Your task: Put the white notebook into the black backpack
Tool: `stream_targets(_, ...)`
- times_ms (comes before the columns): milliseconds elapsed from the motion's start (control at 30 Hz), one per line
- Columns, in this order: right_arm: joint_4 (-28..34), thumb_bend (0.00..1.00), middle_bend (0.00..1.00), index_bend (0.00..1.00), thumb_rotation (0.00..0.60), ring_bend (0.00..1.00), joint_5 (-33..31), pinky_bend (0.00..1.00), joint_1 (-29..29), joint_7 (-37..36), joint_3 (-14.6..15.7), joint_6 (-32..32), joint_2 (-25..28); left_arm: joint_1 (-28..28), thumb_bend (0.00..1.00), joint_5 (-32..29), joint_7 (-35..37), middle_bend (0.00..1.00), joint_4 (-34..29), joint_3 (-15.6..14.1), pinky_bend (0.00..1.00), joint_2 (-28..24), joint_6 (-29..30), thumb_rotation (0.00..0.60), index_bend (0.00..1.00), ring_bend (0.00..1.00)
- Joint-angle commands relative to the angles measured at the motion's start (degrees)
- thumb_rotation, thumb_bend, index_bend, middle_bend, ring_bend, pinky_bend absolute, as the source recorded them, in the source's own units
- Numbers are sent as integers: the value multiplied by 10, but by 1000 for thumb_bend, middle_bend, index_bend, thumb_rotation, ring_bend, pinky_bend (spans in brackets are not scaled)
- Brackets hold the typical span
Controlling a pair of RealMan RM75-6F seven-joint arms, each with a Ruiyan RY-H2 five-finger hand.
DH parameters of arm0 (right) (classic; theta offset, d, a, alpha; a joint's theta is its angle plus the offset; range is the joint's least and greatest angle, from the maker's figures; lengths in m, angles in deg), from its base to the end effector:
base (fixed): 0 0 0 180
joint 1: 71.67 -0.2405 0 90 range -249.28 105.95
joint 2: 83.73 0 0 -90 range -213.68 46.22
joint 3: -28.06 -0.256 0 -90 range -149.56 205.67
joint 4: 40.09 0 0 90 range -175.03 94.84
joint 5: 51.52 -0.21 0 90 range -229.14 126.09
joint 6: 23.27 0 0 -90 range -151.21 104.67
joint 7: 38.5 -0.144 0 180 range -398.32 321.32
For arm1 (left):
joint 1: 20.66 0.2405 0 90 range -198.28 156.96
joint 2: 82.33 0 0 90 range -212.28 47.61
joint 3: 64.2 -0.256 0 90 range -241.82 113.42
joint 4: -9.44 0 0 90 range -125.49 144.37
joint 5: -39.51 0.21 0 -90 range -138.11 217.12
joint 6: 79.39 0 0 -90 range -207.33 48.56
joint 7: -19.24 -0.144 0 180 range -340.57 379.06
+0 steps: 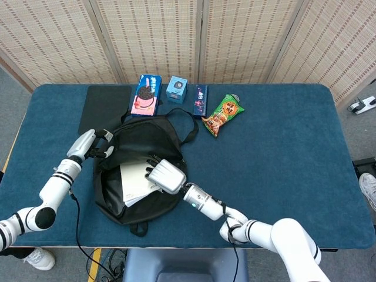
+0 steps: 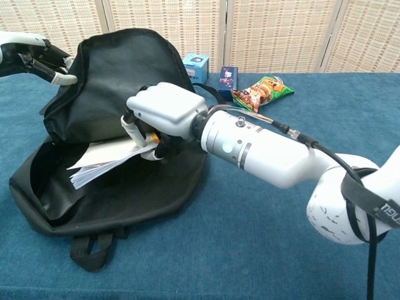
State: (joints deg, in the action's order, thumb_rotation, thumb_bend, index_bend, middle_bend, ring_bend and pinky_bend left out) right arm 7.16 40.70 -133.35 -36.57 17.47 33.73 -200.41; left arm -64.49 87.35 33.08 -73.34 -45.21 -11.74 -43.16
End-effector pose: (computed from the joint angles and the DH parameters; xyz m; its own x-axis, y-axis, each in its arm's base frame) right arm -0.0106 -0.3529 -0.1298 0.4918 0.0124 0.8706 -0.5145 -0.8025 0.3021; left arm -0.1948 0.4124 0.0952 -0.1168 0.3660 0.9233 0.9930 0.0587 0.1023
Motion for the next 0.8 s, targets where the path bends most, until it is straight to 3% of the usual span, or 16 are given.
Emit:
stream_targets(33, -9, 301, 487, 613, 600, 249, -7, 112, -5, 14, -4, -3, -10, -1, 473, -1, 1, 332, -1, 0, 169, -2, -2, 600, 737, 299)
stream_targets(300, -31, 15, 416, 308, 600, 209, -25, 80, -8, 45, -16, 8, -39, -1, 472, -3, 5, 332, -1, -3, 169, -5, -2, 600, 735, 299)
stream_targets(700, -41, 0, 279, 12, 600, 123, -46, 55, -7, 76, -24, 5, -58, 3, 472, 0, 14, 329, -6, -4, 169, -13, 0, 600, 727, 299)
stream_targets(800, -43, 0, 240, 0, 600, 99, -57, 47, -7, 90, -26, -8, -62, 4, 471, 3, 16, 329, -8, -4, 169, -15, 0, 600, 724, 299)
